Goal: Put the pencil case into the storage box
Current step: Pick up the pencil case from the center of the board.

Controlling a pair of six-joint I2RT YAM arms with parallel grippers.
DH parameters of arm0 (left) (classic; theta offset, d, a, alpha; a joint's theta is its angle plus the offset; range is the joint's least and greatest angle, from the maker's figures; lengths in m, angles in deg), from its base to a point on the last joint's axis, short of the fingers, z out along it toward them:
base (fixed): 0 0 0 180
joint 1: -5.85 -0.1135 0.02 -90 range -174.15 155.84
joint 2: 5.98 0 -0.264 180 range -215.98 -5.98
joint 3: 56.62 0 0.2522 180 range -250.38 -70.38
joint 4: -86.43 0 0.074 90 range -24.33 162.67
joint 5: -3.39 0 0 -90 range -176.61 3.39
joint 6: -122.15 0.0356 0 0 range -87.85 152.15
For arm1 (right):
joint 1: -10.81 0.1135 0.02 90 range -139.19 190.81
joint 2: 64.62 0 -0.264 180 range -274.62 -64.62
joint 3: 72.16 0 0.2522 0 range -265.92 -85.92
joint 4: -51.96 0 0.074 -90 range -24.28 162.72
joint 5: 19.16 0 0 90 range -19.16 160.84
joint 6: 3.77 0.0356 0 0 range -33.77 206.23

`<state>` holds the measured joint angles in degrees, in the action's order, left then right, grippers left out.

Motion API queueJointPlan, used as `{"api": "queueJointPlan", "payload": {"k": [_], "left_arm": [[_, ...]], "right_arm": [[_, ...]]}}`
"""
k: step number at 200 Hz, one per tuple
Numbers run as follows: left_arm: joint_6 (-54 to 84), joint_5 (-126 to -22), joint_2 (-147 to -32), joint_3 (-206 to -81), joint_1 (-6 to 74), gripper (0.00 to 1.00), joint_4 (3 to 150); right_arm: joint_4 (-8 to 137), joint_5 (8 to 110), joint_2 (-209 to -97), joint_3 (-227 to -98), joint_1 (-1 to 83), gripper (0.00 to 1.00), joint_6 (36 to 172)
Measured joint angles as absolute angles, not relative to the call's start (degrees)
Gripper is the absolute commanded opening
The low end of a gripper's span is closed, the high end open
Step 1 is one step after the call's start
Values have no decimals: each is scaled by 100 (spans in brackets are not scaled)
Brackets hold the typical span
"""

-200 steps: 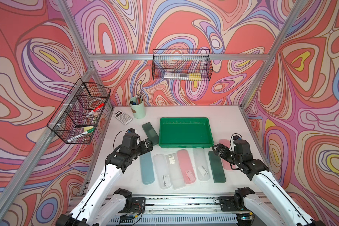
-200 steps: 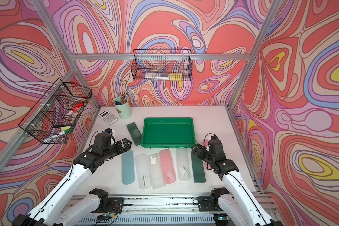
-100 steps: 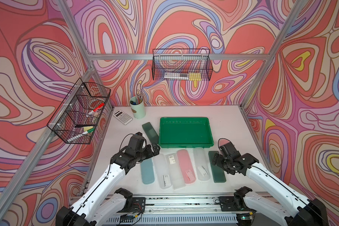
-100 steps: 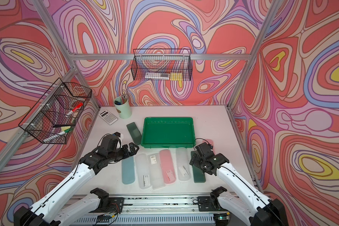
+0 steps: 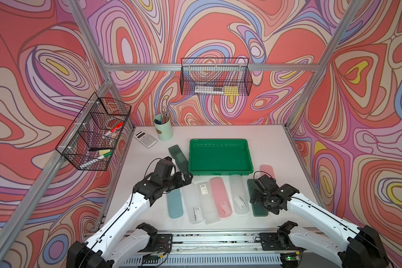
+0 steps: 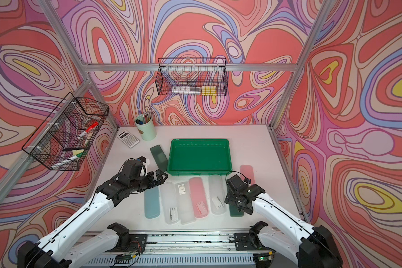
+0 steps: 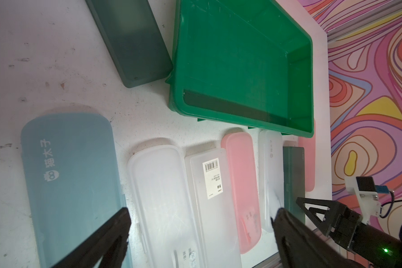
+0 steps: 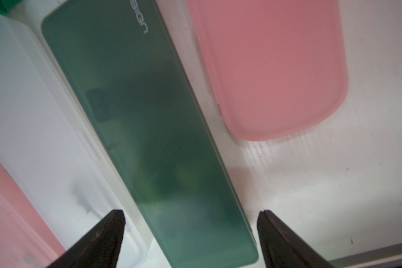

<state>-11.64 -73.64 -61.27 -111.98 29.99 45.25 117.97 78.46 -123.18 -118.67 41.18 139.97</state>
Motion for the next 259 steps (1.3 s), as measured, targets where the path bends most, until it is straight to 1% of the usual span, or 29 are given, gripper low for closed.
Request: {"api": "queueJointPlan", "payload": {"k": [52,127,156,165,212,259], "left_arm": [[-1183,-7322,-6131,-11198,3036,99,4617],[-1186,-7252,-6424,-11198,3062,99,4794],[-1186,-7217,-6454,-11198,3062,99,4827],[-1186,-7215,-6454,-11198,3064,99,4827],[-1186,-7215,-6415,-11229,3064,99,4805],[-1186,-7220,-6284,-11410,3069,99,4724]], "right_arm": [[11618,7815,-12983,-11867,4223,91,13988],[11478,7802,-13269,-11889,4282,85,13936],[11382,7747,-13394,-11955,4288,81,13890],[11362,7743,-13413,-11966,4290,76,13883],[11428,7839,-13368,-11979,4354,64,13844],[11856,8029,-12576,-11979,4432,62,13971]]}}
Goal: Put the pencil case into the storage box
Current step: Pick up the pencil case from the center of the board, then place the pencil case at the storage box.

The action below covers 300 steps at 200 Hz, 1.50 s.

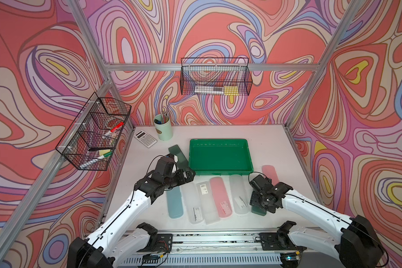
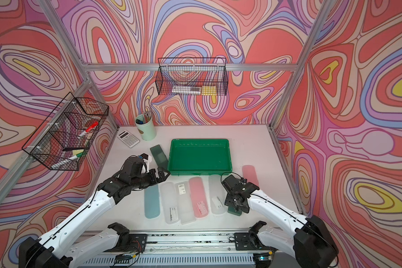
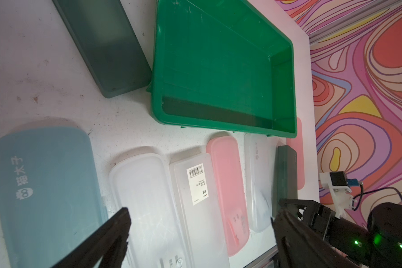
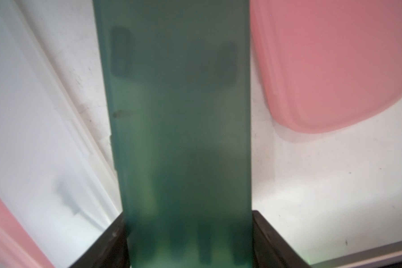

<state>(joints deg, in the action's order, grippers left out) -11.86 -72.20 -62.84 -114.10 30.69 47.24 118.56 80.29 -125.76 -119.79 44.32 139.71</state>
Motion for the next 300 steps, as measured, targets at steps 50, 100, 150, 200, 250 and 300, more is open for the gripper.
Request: {"api": "queueJointPlan", "payload": {"k": [50,100,150,200,250,300], "left_arm": [[-1273,-7180,-6186,-11498,3119,99,4600],[-1299,-7178,-6159,-11719,3143,99,4512],[-1199,-7261,-6376,-12256,3169,99,4436],[-740,-7665,-6861,-13126,3136,99,4204],[-388,-7657,-7368,-13371,2520,99,4221],[-178,-7512,-7812,-13360,2085,99,4313]], "right_arm": [[12280,8289,-12063,-12221,4437,61,14100],[12510,8574,-12043,-12591,4439,60,14148],[12726,9020,-12047,-13284,4439,60,14087],[13004,9271,-12756,-14477,4437,60,13579],[12706,9271,-14255,-16011,4439,60,12751],[11788,8709,-15776,-16912,4441,60,12294]]}}
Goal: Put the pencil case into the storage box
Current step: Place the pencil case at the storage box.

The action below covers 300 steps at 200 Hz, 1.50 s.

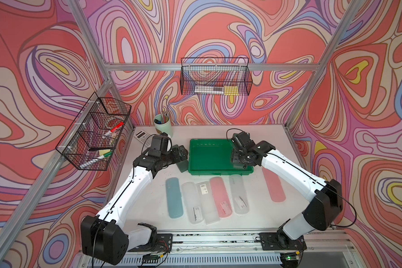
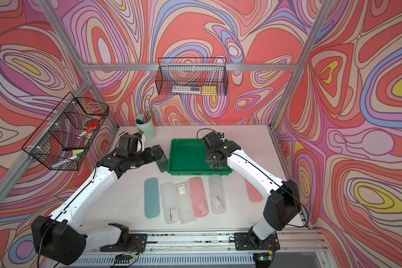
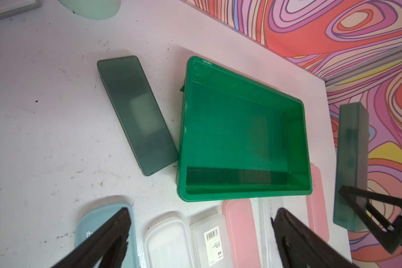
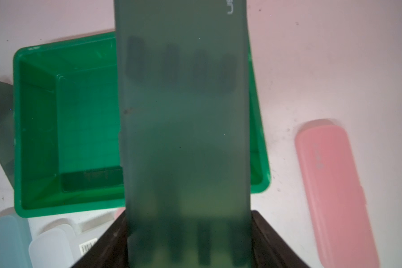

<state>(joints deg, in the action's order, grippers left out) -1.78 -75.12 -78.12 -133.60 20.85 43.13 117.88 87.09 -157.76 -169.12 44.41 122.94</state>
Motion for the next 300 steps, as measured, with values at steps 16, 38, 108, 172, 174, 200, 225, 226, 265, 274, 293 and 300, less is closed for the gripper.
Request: {"api": "queueJointPlan", "payload": {"k": [16,38,108,172,174,200,225,226,265,274,293,300], "left_arm": [[-176,-7449,-7825,-13268,2085,99,4436],[-230,-7344,-7827,-13041,2085,99,4634],[-490,-7080,-7971,-12521,2085,99,5026],[-604,-6977,-7993,-12490,2085,99,5273],[-604,-6970,-8000,-12488,2085,99,5279],[-626,-6916,-8091,-12488,2085,99,5310],[-626,-6922,-8102,-12379,2085,100,5358],[-626,-6925,-8102,-12372,2085,100,5358],[-626,-7029,-8074,-12132,2085,99,5343],[-628,-7029,-8043,-12097,2085,99,5340],[-643,-7029,-7958,-12014,2085,99,5338],[-648,-7032,-7912,-11968,2085,99,5338]], "right_arm": [[11469,8477,-16277,-17131,4452,60,12227],[11126,8235,-16950,-17450,4513,60,12163],[10630,7999,-18270,-18197,5033,60,12404],[10617,7997,-18871,-18650,5274,63,12771],[10612,7994,-18882,-18652,5285,63,12777],[10612,7981,-18961,-18671,5368,77,12832],[10486,7874,-19022,-18720,5401,85,12828],[10477,7868,-19022,-18720,5401,85,12828],[10022,7592,-19018,-18698,5399,88,12782],[9904,7544,-18998,-18652,5396,87,12762],[9668,7404,-18875,-18409,5357,86,12734],[9590,7345,-18825,-18296,5324,85,12729]]}}
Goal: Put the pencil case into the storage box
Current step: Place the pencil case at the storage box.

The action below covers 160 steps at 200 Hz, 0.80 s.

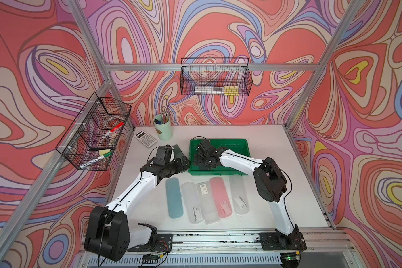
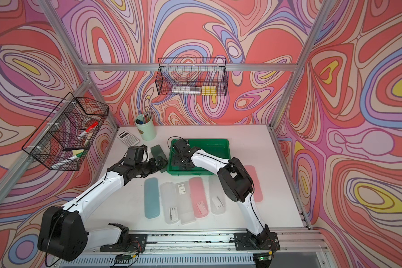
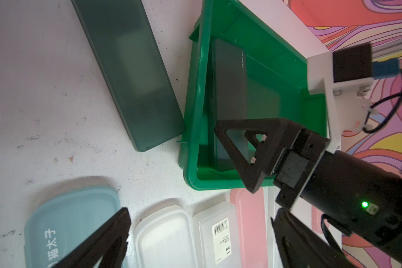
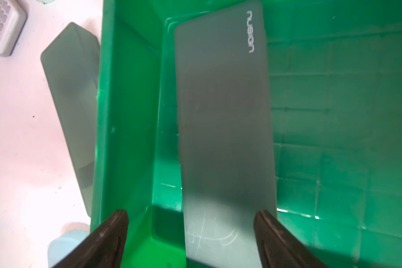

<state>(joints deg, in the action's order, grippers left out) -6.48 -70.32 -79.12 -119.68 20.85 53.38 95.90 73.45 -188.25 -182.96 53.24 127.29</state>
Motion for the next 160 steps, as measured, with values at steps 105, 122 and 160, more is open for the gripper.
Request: {"api": "queueJointPlan", "payload": {"k": [105,122,160], "left_arm": [[-735,-6756,-7628,-11332,2085,99,5496],[-783,-6706,-7626,-11194,2085,99,5563],[-842,-6651,-7626,-11078,2085,99,5592]], "right_arm": [[9482,6923,-18672,-18164,4813,80,12093],[9439,6744,-18766,-18177,4758,79,12036],[9270,6344,-19018,-18184,4714,79,12039]]}}
